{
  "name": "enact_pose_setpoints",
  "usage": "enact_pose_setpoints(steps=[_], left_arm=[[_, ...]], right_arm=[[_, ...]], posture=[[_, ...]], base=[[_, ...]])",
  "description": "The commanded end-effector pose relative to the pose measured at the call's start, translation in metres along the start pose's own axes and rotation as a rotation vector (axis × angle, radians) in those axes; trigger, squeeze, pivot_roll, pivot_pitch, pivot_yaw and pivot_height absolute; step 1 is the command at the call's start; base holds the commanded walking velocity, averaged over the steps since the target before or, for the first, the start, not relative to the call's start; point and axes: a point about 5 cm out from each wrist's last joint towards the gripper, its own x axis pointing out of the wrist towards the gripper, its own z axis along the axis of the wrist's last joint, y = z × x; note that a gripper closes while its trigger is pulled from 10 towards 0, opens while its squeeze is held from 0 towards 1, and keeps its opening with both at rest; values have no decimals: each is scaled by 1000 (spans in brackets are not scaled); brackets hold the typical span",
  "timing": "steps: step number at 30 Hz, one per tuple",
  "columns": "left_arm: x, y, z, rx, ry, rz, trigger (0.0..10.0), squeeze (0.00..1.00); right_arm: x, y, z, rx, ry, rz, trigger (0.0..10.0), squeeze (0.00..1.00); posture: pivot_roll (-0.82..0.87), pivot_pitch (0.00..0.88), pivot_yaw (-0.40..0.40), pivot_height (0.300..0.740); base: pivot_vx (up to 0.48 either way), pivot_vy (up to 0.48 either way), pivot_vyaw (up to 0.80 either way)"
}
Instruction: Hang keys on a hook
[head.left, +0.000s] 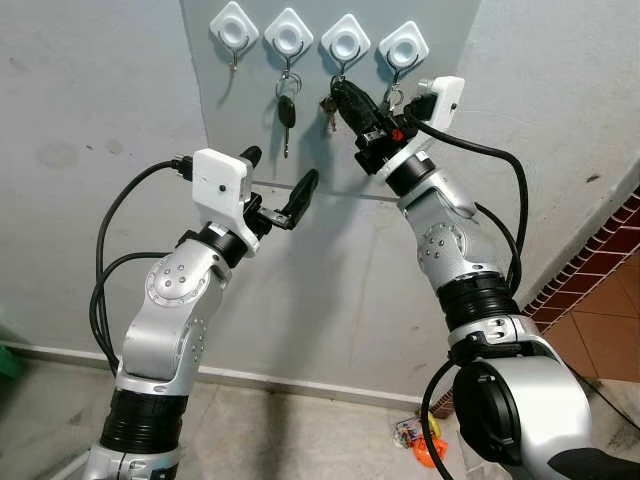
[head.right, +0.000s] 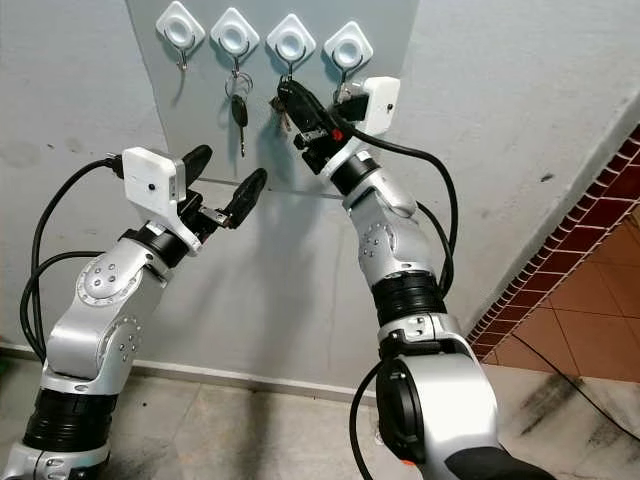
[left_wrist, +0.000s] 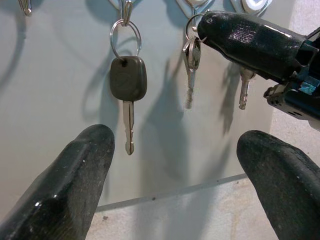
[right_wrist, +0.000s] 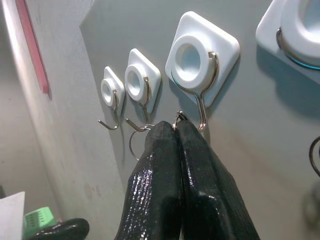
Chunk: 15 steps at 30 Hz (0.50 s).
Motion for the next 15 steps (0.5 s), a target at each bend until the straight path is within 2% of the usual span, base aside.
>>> enact_pose_setpoints(steps=[1,6,15], left_arm=[[2,-4,7,13,-18,-23,10000,0],[1,-5,6,11,-13,-25,10000,0],[1,-6,6,5,-12,-27,10000,0]], right_arm=[[6,1,11,4,-36,20,10000,0],[1,5,-2,7,31,68,10000,0],[0,8,-2,25,12,87,10000,0]], posture=[[62,68,-33,740],[62,73,-35,740],[60,74,-33,740]], base=[[0,0,0],[0,0,0],[0,0,0]])
